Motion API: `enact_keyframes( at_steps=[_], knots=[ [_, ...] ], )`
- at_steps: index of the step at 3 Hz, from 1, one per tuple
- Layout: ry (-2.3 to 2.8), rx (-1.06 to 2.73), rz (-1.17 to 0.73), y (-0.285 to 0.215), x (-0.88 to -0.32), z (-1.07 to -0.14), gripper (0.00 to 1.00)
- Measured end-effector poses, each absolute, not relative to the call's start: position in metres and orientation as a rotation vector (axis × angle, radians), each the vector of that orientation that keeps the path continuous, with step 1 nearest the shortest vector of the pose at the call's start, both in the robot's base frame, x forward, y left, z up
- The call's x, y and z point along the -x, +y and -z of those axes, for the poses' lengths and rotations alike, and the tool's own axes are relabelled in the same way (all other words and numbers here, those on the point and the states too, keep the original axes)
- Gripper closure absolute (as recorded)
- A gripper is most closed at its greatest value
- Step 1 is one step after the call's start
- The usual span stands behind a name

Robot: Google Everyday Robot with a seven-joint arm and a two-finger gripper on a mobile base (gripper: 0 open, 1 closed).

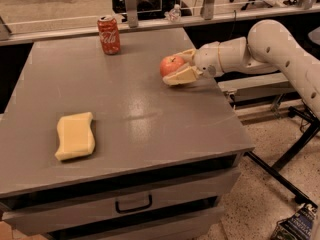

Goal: Move apple near coke can

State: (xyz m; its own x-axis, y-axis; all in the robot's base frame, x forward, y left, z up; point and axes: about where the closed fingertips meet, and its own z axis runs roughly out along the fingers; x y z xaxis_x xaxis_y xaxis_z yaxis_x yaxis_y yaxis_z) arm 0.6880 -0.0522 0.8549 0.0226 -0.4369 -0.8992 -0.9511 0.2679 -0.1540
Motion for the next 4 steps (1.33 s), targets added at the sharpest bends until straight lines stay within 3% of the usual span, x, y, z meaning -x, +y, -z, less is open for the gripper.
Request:
enact_keyframes(
  at_steps=[1,2,4],
  knots=[
    [1.535,1.218,-0.622,-0.049,-0.721,-0.871,0.90],
    [1.514,1.174,-0.538,-0.040,-0.762,-0.884,1.00],
    [1.530,1.159,-0.489,0.006,-0.817,-0.887,1.00]
  ],
)
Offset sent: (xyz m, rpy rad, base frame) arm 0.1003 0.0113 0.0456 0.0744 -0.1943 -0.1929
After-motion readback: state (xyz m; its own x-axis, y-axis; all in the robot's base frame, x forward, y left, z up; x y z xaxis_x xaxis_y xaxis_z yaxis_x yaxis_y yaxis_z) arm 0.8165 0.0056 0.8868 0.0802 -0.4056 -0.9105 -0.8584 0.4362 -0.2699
